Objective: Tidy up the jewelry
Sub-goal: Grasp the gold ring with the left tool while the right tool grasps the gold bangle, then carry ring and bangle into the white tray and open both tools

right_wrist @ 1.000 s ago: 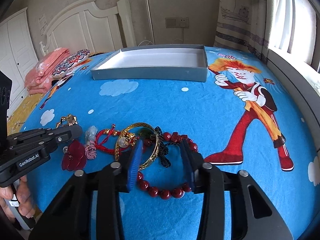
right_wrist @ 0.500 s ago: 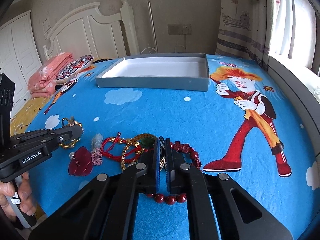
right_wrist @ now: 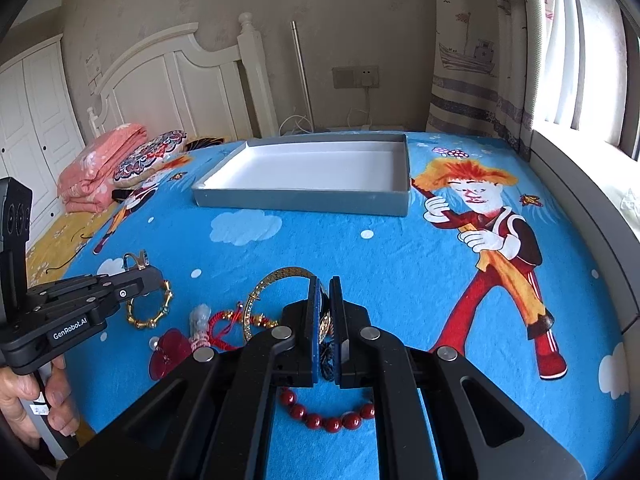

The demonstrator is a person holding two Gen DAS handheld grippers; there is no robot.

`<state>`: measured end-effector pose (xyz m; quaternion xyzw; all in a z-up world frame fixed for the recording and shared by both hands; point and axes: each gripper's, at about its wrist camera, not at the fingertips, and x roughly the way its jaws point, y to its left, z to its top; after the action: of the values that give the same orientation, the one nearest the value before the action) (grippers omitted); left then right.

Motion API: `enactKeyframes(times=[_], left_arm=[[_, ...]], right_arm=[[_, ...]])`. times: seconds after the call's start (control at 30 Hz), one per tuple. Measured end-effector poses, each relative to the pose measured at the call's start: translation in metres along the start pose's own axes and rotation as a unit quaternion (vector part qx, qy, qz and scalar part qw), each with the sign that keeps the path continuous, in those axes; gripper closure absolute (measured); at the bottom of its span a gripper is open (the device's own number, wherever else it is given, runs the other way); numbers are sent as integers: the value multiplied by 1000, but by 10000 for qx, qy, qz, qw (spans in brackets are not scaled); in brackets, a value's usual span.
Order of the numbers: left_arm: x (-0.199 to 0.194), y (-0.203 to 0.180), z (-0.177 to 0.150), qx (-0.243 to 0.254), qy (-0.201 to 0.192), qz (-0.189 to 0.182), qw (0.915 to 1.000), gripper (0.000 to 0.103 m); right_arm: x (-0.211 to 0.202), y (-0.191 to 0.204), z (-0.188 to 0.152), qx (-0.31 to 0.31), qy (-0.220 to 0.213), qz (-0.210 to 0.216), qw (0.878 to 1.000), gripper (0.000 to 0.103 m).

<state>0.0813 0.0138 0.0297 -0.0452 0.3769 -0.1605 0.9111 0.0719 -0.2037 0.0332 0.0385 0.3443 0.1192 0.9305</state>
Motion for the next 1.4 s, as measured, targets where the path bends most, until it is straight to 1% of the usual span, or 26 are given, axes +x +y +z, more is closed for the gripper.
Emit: enactKeyframes(times=[0.2,0.37,0.53,0.63,0.73,0.8,0.9,1.0,1.2,1.23,1.27,1.3,1.33,1.37,1.4], left_arm=[[4,-3,25,164,-112,85,9998,99],[15,-1,62,241,-233,146,9993,99],[39,5,100,233,-281,287,9989,99],[60,8,121,237,-232,355,9988,99],[83,10,134,261,-128,428,9987,99],[97,12,139,276,-54,453,9986,99],[123,16,144,263,169,488,9983,99],[146,21,145,237,361,557,9975,99],[171,22,141,234,543,653,9961,98],[174,23,140,224,571,650,9960,97],[176,24,140,203,588,646,9960,93],[176,24,139,186,562,641,9962,92],[176,24,139,196,553,660,9961,84],[175,24,139,213,535,661,9961,73],[173,24,138,234,509,677,9961,70]], right_arm=[[12,-1,17,61,51,75,9999,96],[22,-1,46,86,-61,31,9999,96],[41,-3,82,119,-230,-90,9996,96],[59,-5,103,179,-225,-122,9995,96],[82,-7,118,238,-156,-196,9994,96],[99,-10,125,254,-69,-271,9993,96],[121,-16,133,299,67,-365,9989,96],[139,-22,135,309,206,-450,9983,96],[166,-29,131,361,456,-479,9972,96],[170,-31,130,363,498,-479,9969,96],[172,-31,129,369,531,-480,9968,96],[174,-32,128,380,550,-494,9965,96],[176,-33,127,381,576,-524,9962,95],[178,-34,126,398,592,-564,9959,95],[179,-36,126,401,583,-598,9957,95]])
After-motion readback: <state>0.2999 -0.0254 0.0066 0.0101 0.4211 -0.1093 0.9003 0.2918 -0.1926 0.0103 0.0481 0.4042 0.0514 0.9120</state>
